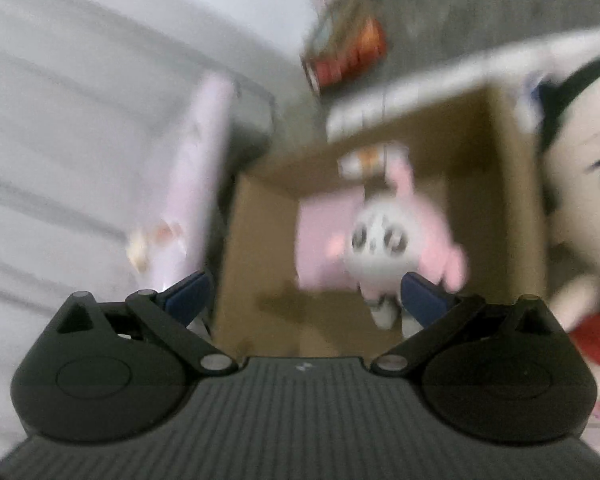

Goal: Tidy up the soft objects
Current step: 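Open the left tool to drop the cushion in the box while the right tool lowers the bunny in, then bring both tools back to the table, left tool reaching the white yogurt cup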

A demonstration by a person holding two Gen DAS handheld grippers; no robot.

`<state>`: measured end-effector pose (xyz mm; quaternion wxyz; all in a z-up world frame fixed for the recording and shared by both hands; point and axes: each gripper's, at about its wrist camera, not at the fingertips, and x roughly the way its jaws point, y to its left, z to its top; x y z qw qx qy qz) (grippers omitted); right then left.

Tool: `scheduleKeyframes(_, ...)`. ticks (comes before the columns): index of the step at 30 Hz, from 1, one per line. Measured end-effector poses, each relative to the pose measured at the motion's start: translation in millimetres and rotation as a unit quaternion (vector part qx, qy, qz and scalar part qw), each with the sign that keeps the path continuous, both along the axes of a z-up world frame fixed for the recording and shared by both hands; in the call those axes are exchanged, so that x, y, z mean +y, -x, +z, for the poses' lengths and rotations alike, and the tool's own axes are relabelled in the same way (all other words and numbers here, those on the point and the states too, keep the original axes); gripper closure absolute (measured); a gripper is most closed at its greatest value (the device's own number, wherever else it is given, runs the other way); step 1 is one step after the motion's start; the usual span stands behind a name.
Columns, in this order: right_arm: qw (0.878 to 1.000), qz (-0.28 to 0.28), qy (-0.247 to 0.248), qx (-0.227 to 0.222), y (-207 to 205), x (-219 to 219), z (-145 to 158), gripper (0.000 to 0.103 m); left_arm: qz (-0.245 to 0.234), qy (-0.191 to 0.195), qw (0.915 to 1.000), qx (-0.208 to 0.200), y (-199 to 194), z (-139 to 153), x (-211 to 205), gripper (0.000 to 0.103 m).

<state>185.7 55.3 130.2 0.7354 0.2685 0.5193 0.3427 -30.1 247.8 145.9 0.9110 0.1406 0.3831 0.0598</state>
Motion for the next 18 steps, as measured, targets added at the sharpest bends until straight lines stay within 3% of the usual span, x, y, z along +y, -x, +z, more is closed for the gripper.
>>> scheduleKeyframes(2, 0.999, -0.004, -0.026, -0.044, 6.6, -21.0, 25.0, 0.001, -0.011, 0.005, 0.9999, -0.006, 16.2, 8.0, -18.9, 0.062)
scheduleKeyframes(5, 0.992, -0.019, -0.08, -0.099, 21.1, -86.1, 55.8, 0.001, -0.033, 0.014, 0.9992, -0.02, 42.4, 16.4, -53.6, 0.062)
scheduleKeyframes(9, 0.982, -0.036, -0.122, -0.139, 35.1, -182.8, 68.2, 0.001, -0.077, 0.048, 0.9952, -0.038, 76.4, 25.2, -100.8, 0.062)
scheduleKeyframes(15, 0.969, -0.109, -0.084, -0.206, 59.0, -320.4, 37.7, 0.001, -0.126, 0.137, 0.9812, -0.051, 83.1, 26.8, -149.9, 0.062)
scheduleKeyframes(18, 0.961, -0.141, -0.025, -0.235, 65.6, -361.1, 7.7, 0.001, -0.135, 0.176, 0.9731, -0.062, 75.7, 20.1, -177.9, 0.06)
